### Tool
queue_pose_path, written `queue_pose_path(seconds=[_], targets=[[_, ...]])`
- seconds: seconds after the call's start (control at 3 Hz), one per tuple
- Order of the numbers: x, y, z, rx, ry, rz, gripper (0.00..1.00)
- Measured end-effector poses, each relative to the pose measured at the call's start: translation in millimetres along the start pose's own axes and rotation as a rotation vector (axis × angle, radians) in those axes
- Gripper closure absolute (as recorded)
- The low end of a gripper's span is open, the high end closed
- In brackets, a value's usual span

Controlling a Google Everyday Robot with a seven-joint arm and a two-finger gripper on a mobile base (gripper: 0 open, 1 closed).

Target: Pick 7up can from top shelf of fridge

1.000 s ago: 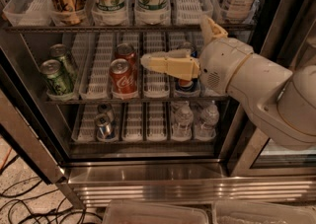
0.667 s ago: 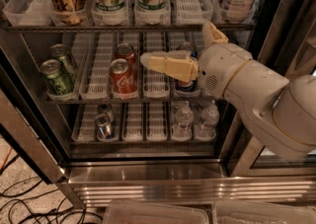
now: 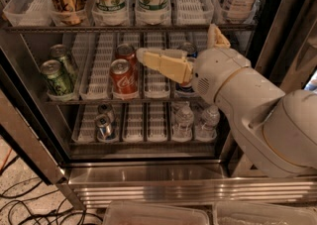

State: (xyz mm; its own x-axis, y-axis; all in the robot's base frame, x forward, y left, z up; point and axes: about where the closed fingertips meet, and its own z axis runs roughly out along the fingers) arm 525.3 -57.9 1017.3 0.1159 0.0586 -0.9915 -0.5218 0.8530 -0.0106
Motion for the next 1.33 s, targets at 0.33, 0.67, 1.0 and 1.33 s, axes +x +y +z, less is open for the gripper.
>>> queue_pose_path(seconds=[0.33, 0.67, 1.0, 1.33], targets=[[-15, 0, 2, 0.016, 0.012, -0.056, 0.0], [-19, -11, 0, 0.008, 0.061, -0.152, 0.0], [-19, -11, 0, 0.008, 0.061, -0.152, 0.0], [-19, -11, 0, 0.008, 0.061, -0.152, 0.19]])
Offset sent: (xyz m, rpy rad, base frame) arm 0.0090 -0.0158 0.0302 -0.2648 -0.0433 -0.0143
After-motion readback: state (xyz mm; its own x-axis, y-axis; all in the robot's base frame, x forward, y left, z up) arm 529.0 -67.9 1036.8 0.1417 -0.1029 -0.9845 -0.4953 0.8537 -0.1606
